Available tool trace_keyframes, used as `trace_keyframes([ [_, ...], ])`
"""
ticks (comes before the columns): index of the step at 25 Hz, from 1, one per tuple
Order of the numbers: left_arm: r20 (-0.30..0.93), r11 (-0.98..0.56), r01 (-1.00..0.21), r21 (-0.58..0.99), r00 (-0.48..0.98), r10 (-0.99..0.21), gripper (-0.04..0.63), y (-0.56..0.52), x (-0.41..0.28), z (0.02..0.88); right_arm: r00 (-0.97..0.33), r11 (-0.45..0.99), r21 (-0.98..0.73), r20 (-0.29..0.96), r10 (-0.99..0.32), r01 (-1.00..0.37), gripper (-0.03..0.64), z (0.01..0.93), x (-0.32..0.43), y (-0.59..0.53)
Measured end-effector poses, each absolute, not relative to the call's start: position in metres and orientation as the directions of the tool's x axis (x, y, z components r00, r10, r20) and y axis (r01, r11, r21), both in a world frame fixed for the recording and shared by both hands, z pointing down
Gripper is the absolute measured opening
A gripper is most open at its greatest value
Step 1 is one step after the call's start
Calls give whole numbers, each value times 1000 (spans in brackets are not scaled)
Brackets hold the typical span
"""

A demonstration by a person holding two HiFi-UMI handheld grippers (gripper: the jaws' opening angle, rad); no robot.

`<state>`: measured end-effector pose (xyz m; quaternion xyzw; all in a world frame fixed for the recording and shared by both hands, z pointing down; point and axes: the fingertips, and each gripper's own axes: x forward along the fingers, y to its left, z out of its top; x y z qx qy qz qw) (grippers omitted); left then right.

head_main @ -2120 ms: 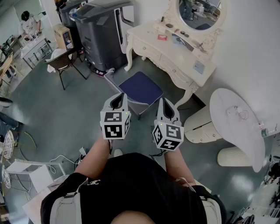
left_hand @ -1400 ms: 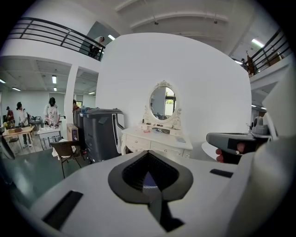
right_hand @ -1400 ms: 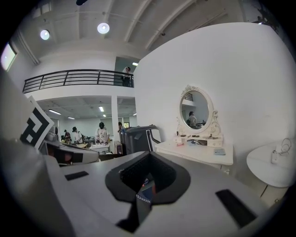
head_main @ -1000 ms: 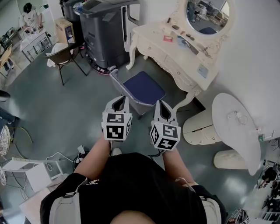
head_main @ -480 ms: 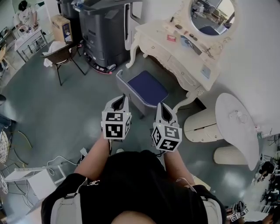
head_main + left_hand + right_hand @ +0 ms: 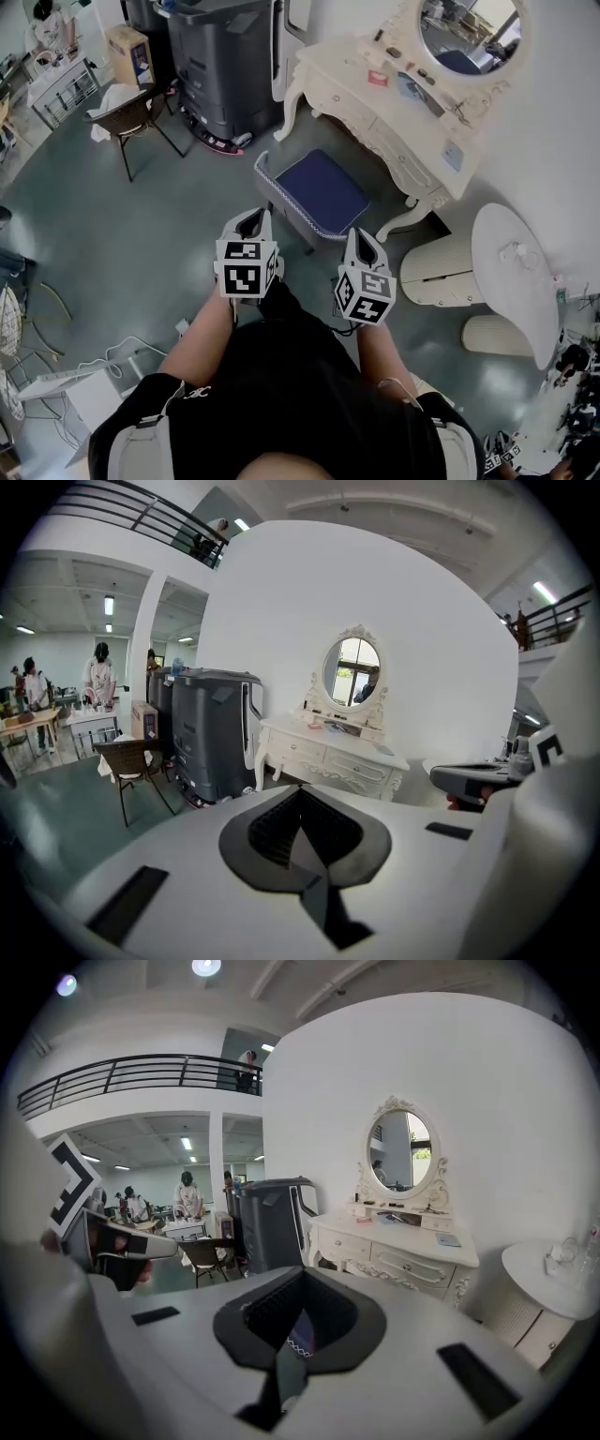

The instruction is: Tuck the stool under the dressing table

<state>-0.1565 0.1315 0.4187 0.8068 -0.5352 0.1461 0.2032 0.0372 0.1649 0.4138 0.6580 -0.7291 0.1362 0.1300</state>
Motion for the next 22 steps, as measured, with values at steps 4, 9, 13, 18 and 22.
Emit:
trace_keyframes([
  [4,470,-379,-918,116,387,-793,5,95,-151,422,-82,69,-48,371,-925,-996,6,423,44,132],
  [9,483,-415,-906,79,399,-779,5,43,-144,413,-46,17,-77,396,-917,-997,6,430,60,93],
  [13,507,-426,-901,78,404,-762,5,6,-142,416,-24,-10,-78,424,-905,-997,6,439,70,67],
  [18,540,-450,-890,79,417,-731,5,-33,-135,421,13,-45,-58,466,-884,-997,6,450,89,42],
  [22,571,-447,-889,100,419,-706,5,-66,-142,424,34,-68,-50,502,-864,-996,6,460,104,19],
])
